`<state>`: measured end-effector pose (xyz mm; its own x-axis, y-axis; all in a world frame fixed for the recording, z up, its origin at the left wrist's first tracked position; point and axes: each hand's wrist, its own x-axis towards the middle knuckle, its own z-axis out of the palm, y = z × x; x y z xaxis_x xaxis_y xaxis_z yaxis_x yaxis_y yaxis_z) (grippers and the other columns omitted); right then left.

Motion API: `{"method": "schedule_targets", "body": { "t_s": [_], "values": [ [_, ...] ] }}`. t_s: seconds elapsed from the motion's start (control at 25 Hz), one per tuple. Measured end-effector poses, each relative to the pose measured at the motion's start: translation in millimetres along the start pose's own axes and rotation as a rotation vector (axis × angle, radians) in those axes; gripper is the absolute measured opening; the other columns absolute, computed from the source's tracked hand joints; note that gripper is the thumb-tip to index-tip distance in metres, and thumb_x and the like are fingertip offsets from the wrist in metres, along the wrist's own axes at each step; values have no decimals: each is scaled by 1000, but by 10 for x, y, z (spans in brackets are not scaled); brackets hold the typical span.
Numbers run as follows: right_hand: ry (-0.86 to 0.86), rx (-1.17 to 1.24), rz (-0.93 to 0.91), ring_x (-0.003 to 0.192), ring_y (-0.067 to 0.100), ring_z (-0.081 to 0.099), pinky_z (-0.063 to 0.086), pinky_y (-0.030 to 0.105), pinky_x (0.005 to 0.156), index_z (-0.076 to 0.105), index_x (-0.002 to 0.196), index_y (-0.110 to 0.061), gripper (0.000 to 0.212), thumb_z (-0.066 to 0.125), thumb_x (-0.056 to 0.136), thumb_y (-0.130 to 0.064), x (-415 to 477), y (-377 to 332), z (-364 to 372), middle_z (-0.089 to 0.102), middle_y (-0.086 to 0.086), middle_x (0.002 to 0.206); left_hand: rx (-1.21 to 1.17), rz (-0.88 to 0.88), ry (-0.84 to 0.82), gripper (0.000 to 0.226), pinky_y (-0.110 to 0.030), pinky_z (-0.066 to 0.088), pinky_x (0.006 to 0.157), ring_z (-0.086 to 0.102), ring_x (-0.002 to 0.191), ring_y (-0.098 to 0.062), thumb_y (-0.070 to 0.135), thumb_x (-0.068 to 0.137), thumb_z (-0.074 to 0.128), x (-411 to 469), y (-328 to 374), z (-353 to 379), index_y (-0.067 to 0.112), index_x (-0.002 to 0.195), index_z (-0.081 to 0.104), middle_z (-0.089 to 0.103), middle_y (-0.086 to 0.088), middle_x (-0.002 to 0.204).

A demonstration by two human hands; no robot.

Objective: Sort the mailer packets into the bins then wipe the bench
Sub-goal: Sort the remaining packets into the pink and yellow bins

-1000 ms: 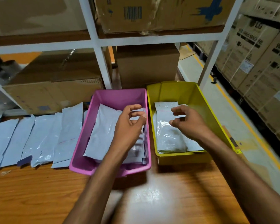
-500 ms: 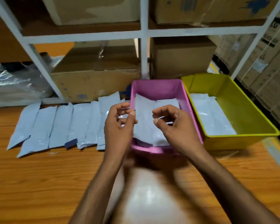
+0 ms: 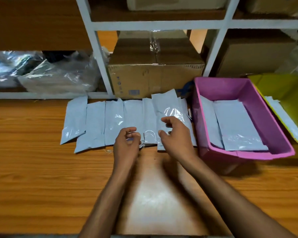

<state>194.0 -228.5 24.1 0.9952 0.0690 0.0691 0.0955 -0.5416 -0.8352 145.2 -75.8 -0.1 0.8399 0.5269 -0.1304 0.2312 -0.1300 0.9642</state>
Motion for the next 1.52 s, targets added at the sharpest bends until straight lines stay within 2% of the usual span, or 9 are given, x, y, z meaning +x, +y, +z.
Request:
{"method": "schedule_targets", "body": {
  "t_s": [0.16, 0.32, 0.52, 0.76, 0.88, 1.0, 1.16, 1.32, 1.52],
  "values": [
    [122, -190, 61, 131, 29, 52, 43, 38, 109, 57, 134, -10, 48, 63, 87, -17, 456, 127, 231, 60, 9, 137, 198, 29, -46, 29, -29, 51, 88, 63, 101, -10, 28, 97, 62, 360, -24, 34, 22, 125, 65, 68, 8, 117],
    [178, -379, 190, 136, 35, 45, 38, 41, 110, 45, 144, -7, 63, 67, 91, -34, 850, 215, 299, 52, 14, 145, 465, 59, -95, 47, -32, 46, 89, 62, 118, -22, 39, 98, 60, 800, 81, 295, 16, 138, 56, 64, -1, 135],
    [182, -536, 215, 133, 32, 48, 41, 44, 106, 42, 145, -12, 69, 73, 88, -37, 966, 300, 389, 53, 13, 143, 669, 50, -170, 36, -33, 41, 70, 60, 91, -25, 47, 92, 65, 1139, 60, 600, 14, 104, 57, 62, -2, 101],
    [311, -382, 132, 120, 29, 57, 48, 38, 89, 42, 144, -19, 71, 73, 81, -16, 911, 172, 296, 56, 5, 134, 513, 13, -196, 25, -31, 46, 70, 58, 82, -19, 39, 86, 71, 1158, 176, 624, 20, 96, 59, 55, 13, 79],
    [360, -183, 91, 112, 18, 59, 42, 27, 80, 46, 142, -23, 66, 68, 82, -10, 790, -57, 121, 58, -3, 126, 353, 115, -130, 18, -27, 45, 68, 61, 82, -12, 35, 86, 72, 1022, 322, 463, 24, 97, 62, 60, 16, 82],
    [388, -14, 36, 108, 7, 57, 49, 22, 81, 52, 133, -28, 54, 75, 85, -20, 634, -246, -154, 58, -11, 119, 178, 219, -51, 14, -22, 45, 66, 61, 85, -2, 33, 92, 70, 855, 493, 279, 25, 99, 61, 64, 17, 90],
    [327, 153, 30, 94, -1, 55, 45, 11, 71, 51, 121, -34, 43, 77, 88, -25, 457, -427, -570, 53, -27, 102, 2, 155, -86, 25, -25, 52, 74, 67, 95, -6, 41, 96, 67, 689, 720, 138, 25, 112, 56, 69, 9, 107],
    [365, 225, 58, 102, 6, 63, 57, 27, 83, 53, 122, -32, 43, 78, 87, -30, 317, -428, -966, 62, -15, 114, -145, 132, -141, 37, -33, 59, 80, 72, 98, -12, 37, 93, 72, 492, 953, 139, 28, 121, 48, 69, 6, 115],
    [426, 303, 149, 100, 8, 67, 59, 34, 85, 56, 123, -32, 45, 81, 85, -32, 189, -229, -1586, 66, -11, 117, -184, 210, -297, 47, -10, 52, 56, 70, 77, 9, 30, 95, 71, 152, 1253, 416, 31, 130, 40, 64, 21, 101]
  ]
}}
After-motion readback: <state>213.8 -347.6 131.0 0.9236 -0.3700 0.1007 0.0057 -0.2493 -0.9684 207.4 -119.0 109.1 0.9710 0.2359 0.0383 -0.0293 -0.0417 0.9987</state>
